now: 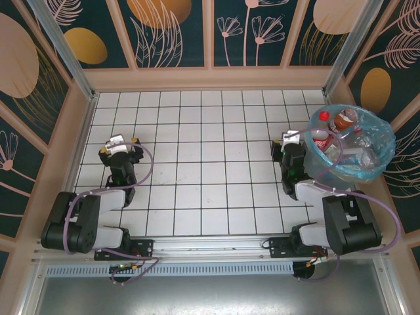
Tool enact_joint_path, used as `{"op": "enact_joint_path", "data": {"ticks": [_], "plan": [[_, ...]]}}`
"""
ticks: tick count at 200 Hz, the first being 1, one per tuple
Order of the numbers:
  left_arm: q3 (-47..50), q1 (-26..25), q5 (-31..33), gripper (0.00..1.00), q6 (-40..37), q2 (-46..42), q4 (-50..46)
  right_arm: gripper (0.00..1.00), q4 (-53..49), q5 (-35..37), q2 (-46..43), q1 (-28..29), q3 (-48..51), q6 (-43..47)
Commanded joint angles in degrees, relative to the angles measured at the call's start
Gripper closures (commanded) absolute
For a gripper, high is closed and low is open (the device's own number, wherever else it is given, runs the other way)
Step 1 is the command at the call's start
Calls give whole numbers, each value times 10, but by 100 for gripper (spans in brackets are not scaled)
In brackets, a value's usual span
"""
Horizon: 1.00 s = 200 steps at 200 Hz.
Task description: Put the plastic bottles in the bin
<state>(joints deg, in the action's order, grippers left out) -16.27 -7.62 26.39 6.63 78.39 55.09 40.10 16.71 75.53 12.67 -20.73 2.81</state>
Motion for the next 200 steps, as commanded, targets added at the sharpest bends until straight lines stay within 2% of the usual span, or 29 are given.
{"op": "enact_joint_path", "data": {"ticks": [1, 12, 39, 59, 82, 101, 137, 170, 200], "plan": [[3, 10, -48, 1, -27, 11, 62, 42, 170, -17, 39, -16, 37, 23], [16, 17, -69, 1, -37, 13, 94, 41, 216, -35, 61, -23, 48, 25], [62, 56, -119, 1, -11, 51, 217, 38, 209, -64, 69, -42, 40, 32], [54, 67, -128, 1, -3, 68, 215, 35, 288, -102, 78, -72, 72, 30], [48, 67, -118, 1, 1, 87, 218, 32, 400, -156, 109, -132, 117, -22], [45, 67, -118, 1, 0, 87, 212, 32, 467, -179, 148, -137, 132, -25], [42, 67, -116, 1, 0, 88, 207, 24, 412, -170, 141, -139, 110, -29], [42, 67, -116, 1, 0, 87, 207, 1, 394, -86, 140, -139, 103, -61], [42, 67, -117, 1, 0, 87, 207, 1, 395, -84, 140, -138, 102, -61]]}}
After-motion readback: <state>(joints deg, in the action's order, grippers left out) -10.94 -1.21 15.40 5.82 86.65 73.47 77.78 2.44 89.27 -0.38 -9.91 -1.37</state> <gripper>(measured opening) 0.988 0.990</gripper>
